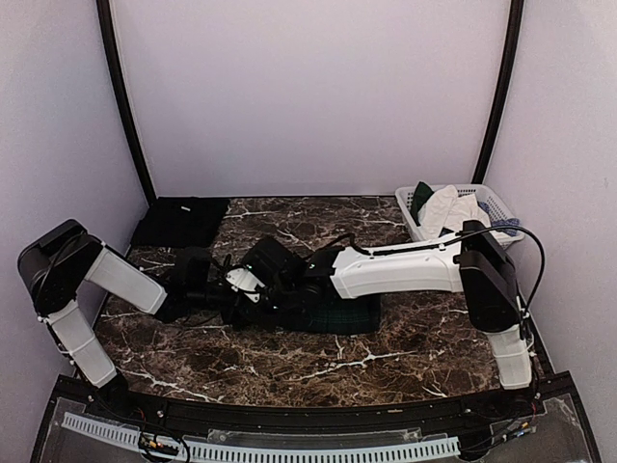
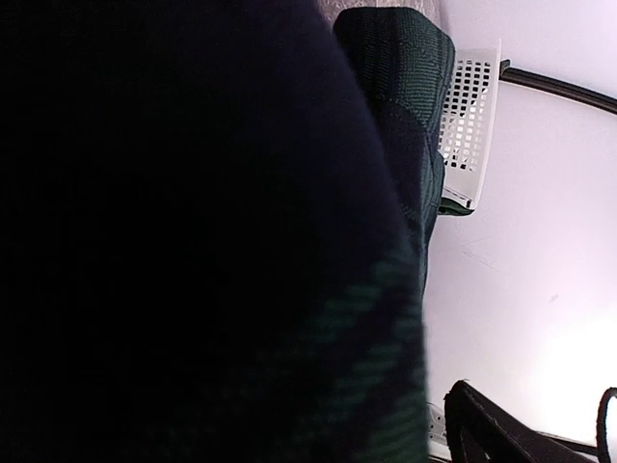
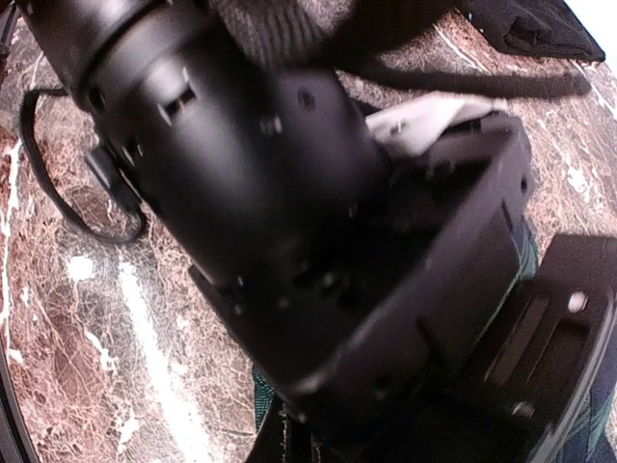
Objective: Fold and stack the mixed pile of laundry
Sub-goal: Pass from the right arm to the left
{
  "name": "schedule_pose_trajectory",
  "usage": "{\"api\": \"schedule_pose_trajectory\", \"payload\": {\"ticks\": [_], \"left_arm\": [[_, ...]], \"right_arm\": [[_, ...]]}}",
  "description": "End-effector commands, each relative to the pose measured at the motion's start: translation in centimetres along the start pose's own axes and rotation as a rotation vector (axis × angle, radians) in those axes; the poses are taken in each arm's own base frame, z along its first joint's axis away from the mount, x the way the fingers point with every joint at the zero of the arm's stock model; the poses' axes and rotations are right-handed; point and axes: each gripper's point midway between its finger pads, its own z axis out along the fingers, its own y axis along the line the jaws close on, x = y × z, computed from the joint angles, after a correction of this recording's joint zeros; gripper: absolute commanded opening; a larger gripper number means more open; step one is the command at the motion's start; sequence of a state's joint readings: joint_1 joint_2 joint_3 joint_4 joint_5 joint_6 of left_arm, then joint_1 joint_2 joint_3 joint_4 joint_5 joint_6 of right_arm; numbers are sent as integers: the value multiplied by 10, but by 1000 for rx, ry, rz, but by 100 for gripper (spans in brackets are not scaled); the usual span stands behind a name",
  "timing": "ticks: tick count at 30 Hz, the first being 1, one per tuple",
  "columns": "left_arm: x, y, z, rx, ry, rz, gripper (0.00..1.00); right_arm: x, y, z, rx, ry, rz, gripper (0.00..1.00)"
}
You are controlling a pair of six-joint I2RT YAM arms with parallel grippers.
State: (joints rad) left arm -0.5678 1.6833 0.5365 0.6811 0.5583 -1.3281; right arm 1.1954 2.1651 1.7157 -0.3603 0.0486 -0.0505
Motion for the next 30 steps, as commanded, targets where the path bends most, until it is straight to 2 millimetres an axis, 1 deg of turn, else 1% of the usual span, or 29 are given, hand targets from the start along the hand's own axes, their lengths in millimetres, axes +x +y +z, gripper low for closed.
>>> {"api": "schedule_pose_trajectory", "payload": {"ticks": [1,2,4,5,6,7,8,9,10,11,12,13,14,15,16,17,18,19,20,21,22,23,24,25,26,27,28,29,30], "left_arm": [[-1,-15,10,26,18,35,99],[-2,-19,12,32,18,42,99],[-4,-23,14,37,17,61,95],[-5,-23,15,29,16,67,89],[-7,-27,16,32,14,76,85],[-7,-25,16,18,15,83,76],[-9,-28,16,10,12,86,72],[-11,-28,16,4,2,105,61],[-13,-36,15,11,-6,124,56],[-13,-30,15,-26,-6,139,45],[-15,-32,15,-51,-8,143,40],[-19,-39,15,-49,-15,181,30],[-19,-34,15,-80,-15,180,25],[-23,-41,16,-82,-22,211,18],[-24,-36,15,-114,-23,211,13],[-27,-44,16,-115,-30,245,5],[-29,-39,15,-149,-31,261,1],[-32,-46,15,-149,-40,279,0],[-34,-44,14,-168,-41,293,0],[-38,-51,13,-162,-51,308,0],[-41,-47,11,-190,-51,320,0],[-47,-53,10,-189,-62,331,0],[-52,-50,7,-209,-67,344,0],[-58,-55,7,-211,-77,356,0],[-64,-51,4,-237,-82,374,0],[-70,-59,4,-236,-92,393,0],[-76,-55,0,-270,-94,414,0],[-83,-63,0,-272,-104,442,0],[-89,-60,-4,-308,-106,488,0]], "right_arm": [[-46,-3,-25,-11,-129,4,0],[-47,-2,-26,-16,-132,6,0],[-47,-2,-27,-20,-136,12,0],[-47,-2,-28,-18,-136,14,0],[-47,-2,-28,-16,-135,15,0],[-46,-3,-28,-14,-133,17,0],[-46,-3,-28,-11,-132,19,0],[-46,-4,-29,-10,-130,21,0],[-46,-5,-31,-7,-131,26,0],[-47,-6,-34,-5,-135,30,0],[-48,-7,-37,-5,-145,35,0],[-48,-8,-40,-4,-149,43,0],[-50,-12,-44,-1,-157,54,0],[-50,-15,-46,1,-159,64,4],[-51,-19,-50,6,-163,73,12],[-51,-22,-54,11,-166,78,18],[-51,-26,-59,17,-170,82,23],[-51,-29,-65,24,-175,105,29],[-50,-32,-71,33,-179,112,36],[-49,-36,-78,44,-186,118,42],[-48,-37,-83,48,-189,121,46],[-47,-39,-91,53,-196,128,51],[-45,-40,-97,54,-200,134,57],[-42,-41,-104,55,-203,142,61],[-41,-43,-111,56,-211,150,66],[-38,-44,-118,53,-215,159,69],[-36,-46,-125,52,-223,172,72],[-32,-48,-131,53,-226,184,73],[-28,-50,-137,54,-231,197,75]]}}
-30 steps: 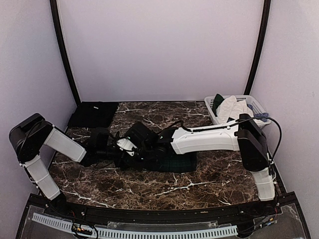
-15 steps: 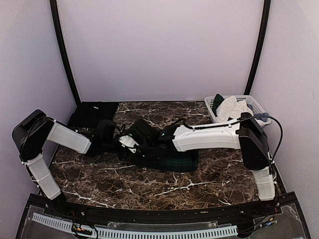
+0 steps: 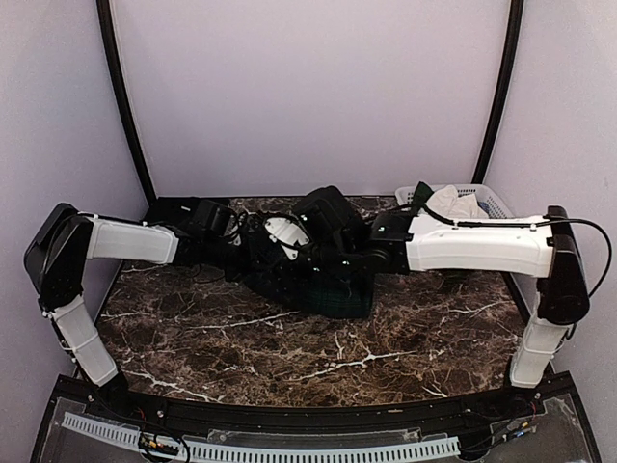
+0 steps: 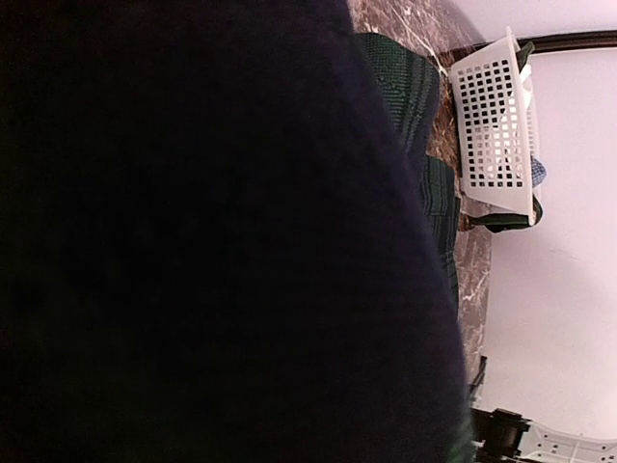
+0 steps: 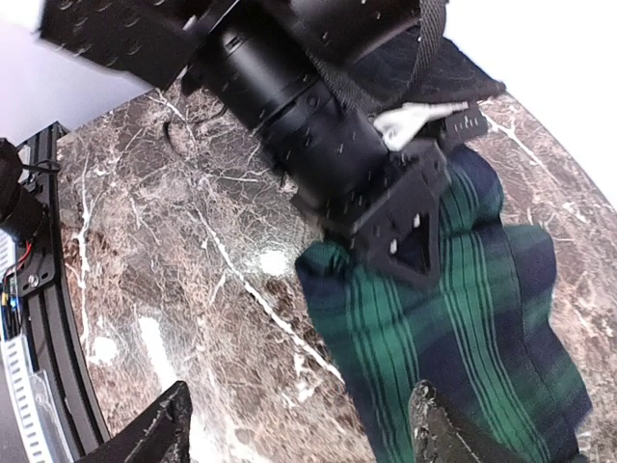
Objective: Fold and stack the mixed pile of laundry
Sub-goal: Pass from the right arm to the left, then place the square-folded skirt at the corner of the board.
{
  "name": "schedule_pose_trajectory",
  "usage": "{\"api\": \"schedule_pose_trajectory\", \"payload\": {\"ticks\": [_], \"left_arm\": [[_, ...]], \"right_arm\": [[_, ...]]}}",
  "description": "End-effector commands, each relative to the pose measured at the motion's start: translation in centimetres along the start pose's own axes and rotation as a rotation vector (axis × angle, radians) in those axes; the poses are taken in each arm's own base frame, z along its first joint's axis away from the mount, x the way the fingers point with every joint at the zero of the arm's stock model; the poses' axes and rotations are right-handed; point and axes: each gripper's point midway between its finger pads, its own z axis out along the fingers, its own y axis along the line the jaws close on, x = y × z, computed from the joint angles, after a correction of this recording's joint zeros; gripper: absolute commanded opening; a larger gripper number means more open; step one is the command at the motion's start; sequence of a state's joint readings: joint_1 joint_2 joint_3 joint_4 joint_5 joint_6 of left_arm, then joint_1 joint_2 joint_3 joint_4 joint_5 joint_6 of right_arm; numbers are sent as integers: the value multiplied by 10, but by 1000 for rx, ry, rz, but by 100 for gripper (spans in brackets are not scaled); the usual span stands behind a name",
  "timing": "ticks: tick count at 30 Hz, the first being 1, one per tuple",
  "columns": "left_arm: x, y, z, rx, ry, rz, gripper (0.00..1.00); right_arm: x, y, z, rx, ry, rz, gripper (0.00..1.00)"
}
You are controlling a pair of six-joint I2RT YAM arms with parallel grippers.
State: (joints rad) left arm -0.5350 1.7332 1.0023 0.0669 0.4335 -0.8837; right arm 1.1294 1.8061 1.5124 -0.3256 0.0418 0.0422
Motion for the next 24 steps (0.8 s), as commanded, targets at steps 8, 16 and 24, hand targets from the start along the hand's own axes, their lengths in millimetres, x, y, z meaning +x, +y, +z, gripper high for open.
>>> {"api": "schedule_pose_trajectory", "payload": {"ticks": [8,16,24], "left_arm": [[-99,-5,-40,-342,-118,465,5],[-176,-8,-82,-469,-205,599,0],[-233,-15,-132,-507,-257,637,0]], "right_arm": [[28,-41,-58,69,-41,139,79],[44,-53,-71,88,-39,177,80],[46,-53,-71,71,-48,186,79]]}}
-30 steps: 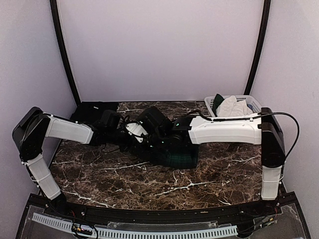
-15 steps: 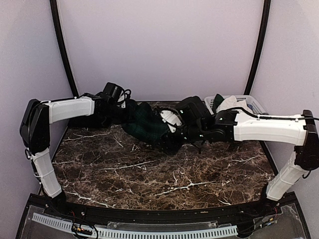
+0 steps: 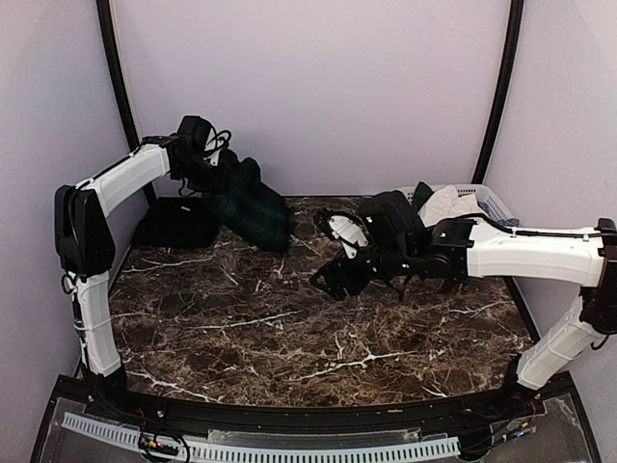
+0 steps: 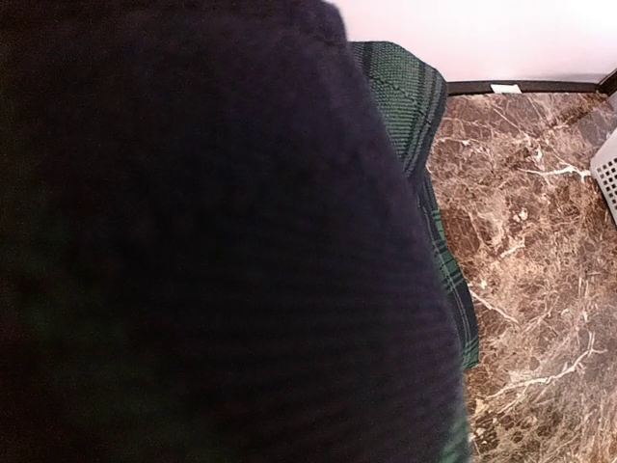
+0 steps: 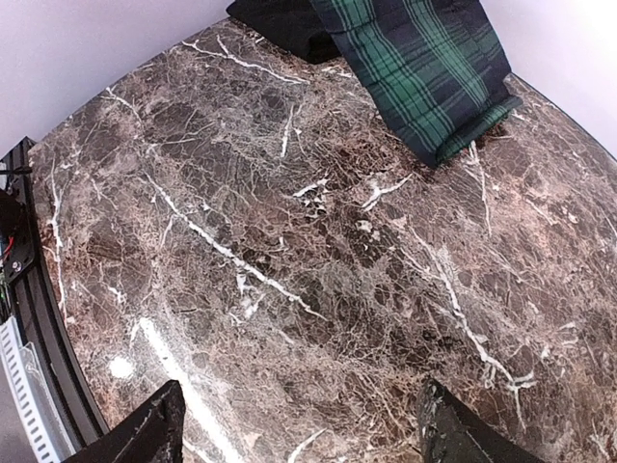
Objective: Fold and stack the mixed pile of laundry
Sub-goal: Place the square-folded skirt at the corner of the board.
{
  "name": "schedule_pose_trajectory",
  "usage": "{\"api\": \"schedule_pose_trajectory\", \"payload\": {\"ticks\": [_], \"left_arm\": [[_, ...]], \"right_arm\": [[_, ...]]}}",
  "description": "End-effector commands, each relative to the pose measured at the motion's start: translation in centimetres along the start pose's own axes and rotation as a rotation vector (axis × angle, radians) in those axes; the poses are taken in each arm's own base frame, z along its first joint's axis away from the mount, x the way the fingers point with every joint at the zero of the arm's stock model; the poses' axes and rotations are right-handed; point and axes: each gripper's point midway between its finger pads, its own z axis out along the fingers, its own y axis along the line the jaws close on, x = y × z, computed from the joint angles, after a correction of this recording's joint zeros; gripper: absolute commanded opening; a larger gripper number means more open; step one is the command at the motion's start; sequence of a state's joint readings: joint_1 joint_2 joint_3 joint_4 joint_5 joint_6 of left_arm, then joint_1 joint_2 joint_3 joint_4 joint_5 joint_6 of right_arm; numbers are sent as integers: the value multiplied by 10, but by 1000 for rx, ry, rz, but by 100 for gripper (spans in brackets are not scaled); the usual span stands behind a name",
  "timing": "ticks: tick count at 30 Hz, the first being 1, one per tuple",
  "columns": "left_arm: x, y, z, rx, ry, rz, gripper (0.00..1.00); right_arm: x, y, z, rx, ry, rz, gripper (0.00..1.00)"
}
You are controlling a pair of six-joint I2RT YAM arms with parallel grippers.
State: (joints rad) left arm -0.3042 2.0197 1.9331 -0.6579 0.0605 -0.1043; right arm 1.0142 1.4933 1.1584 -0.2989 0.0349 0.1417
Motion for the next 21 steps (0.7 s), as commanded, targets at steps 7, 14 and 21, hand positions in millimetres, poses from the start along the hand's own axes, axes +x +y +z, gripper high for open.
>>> {"api": "schedule_pose_trajectory", "payload": {"ticks": [7,14,21], "left_arm": [[-41,40,-48,-40,-40,91,0],[-47,50,-64,-87,-52,132,0],[-53,64,-74,-122,-63,164,0]], "right_arm": [[-12,0,-6,-20,-57,16,79],[-12,2,0,-27,-49,14,79],[-16,2,2,-28,-52,7,79]]}}
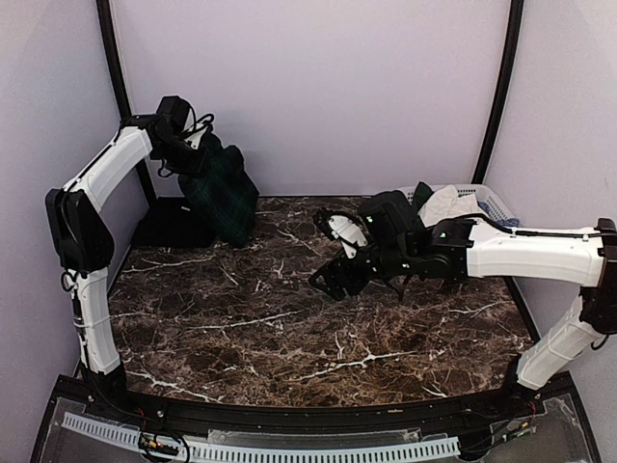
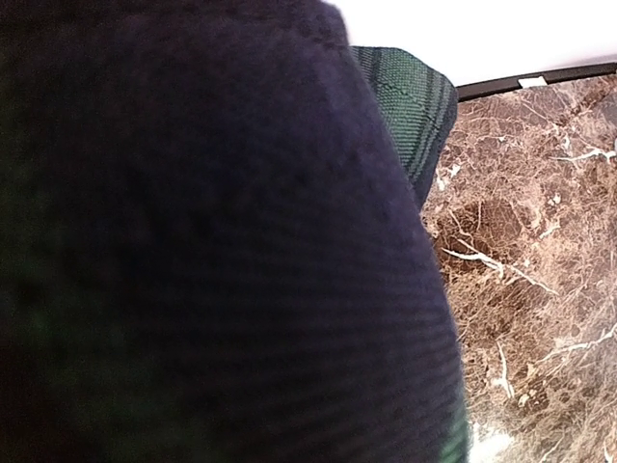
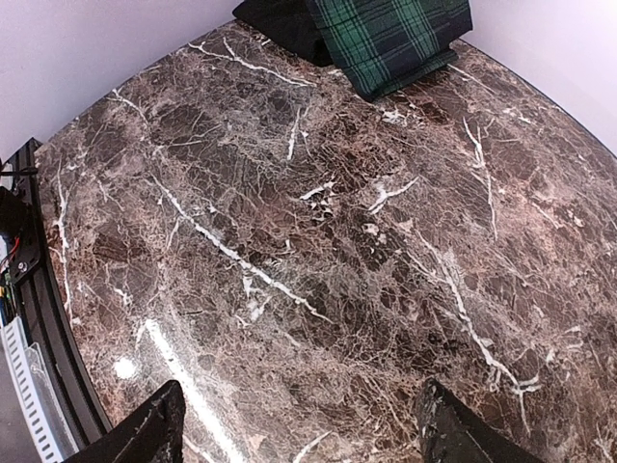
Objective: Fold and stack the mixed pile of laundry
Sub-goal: Place the square-folded skirt at the corner of the board.
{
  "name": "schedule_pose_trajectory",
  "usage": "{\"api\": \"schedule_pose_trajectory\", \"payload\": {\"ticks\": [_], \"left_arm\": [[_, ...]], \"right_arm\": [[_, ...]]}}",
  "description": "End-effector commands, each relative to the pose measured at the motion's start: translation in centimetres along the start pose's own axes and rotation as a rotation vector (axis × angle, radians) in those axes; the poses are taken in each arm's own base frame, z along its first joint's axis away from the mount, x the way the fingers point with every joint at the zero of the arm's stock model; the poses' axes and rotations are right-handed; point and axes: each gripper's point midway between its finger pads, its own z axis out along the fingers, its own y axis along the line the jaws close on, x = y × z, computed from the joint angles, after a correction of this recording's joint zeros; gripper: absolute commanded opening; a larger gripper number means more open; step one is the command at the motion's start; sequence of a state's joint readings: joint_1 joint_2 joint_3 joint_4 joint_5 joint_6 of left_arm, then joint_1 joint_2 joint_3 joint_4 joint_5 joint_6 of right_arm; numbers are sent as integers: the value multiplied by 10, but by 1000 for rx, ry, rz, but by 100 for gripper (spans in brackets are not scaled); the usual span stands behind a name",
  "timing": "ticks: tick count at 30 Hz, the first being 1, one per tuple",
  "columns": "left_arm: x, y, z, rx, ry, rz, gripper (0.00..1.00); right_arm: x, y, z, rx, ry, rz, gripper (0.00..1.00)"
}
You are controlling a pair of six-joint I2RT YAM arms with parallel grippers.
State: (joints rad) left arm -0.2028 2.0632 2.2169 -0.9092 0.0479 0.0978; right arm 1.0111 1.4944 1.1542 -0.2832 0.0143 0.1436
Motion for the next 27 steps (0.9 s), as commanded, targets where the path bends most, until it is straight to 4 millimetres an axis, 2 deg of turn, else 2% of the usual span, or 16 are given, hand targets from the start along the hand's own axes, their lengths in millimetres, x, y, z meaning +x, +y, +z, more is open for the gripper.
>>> {"api": "schedule_pose_trajectory", "payload": {"ticks": [1,5,10,14,19,22,25,26,27], "left_arm": [[-19,25,-26,-53,-71,26,0],[-23,44,-23,-50,-98,2,0],[-28,67,-10,-90,-126,40,0],[-24,97,6,-162,-120,71,0],[-2,138,40,-292,-72,62,0],[16,153,59,-349,-37,66,0],[24,160,72,-381,-38,40,0],[35,172,76,-392,-22,11,0],[37,176,78,-399,-26,3,0]], "right_arm": [[-15,0,2,-8,-45,2,79],[-16,5,7,-38,-33,-8,79],[-20,7,10,-46,-32,-15,79],[-19,8,14,-50,-21,-17,79],[-17,8,21,-54,-2,-17,79],[-15,9,25,-61,8,-17,79],[-13,10,29,-64,25,-17,79],[-13,9,30,-62,29,-16,79],[-12,9,31,-61,31,-16,79]]}}
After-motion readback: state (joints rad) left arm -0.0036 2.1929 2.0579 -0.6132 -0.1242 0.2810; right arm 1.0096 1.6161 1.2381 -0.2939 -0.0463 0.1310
